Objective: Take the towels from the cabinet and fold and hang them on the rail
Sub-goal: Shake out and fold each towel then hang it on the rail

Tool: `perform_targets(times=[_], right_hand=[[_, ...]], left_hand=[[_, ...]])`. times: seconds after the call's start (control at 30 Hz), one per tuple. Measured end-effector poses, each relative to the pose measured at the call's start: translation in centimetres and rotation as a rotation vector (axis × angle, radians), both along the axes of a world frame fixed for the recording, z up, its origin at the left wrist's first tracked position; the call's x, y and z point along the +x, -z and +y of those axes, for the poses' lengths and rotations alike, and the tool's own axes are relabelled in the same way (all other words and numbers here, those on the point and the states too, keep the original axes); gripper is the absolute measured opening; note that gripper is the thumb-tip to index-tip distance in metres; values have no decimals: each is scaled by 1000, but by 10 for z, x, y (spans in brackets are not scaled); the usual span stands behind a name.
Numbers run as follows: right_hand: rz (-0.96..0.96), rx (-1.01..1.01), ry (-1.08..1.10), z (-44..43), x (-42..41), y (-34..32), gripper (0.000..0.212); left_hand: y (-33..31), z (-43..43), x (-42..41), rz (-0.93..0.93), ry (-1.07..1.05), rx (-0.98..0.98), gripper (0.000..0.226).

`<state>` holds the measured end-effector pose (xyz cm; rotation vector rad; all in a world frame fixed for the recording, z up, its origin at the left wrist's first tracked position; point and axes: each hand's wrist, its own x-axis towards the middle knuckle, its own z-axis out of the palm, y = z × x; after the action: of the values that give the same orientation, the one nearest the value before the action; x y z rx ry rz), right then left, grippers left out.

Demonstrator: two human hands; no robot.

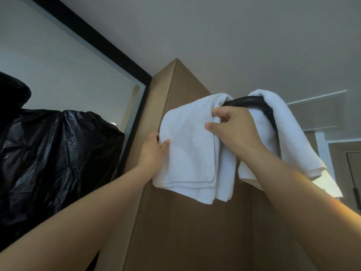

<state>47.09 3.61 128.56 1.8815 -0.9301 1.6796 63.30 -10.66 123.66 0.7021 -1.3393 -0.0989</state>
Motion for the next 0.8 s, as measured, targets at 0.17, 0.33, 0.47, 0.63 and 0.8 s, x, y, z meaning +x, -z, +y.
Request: perform_targets(times=[0.17, 0.33, 0.47, 0.63, 0.8], right_hand=[[59, -56, 30, 2, 3, 4, 32], [144, -46, 76, 7, 6, -8, 16], [168, -13, 113, 14, 4, -13, 33], [238, 45, 116, 20, -2, -17, 38], [185, 146, 36, 22, -6, -21, 36]], left_hand=[[17, 36, 3, -34, -88, -279, 46], [41, 81, -5, -371, 154, -297, 81], [43, 93, -11, -513, 62, -250, 99], [45, 94, -23, -541, -14, -194, 103], [49, 96, -31, -556, -63, -207, 88]])
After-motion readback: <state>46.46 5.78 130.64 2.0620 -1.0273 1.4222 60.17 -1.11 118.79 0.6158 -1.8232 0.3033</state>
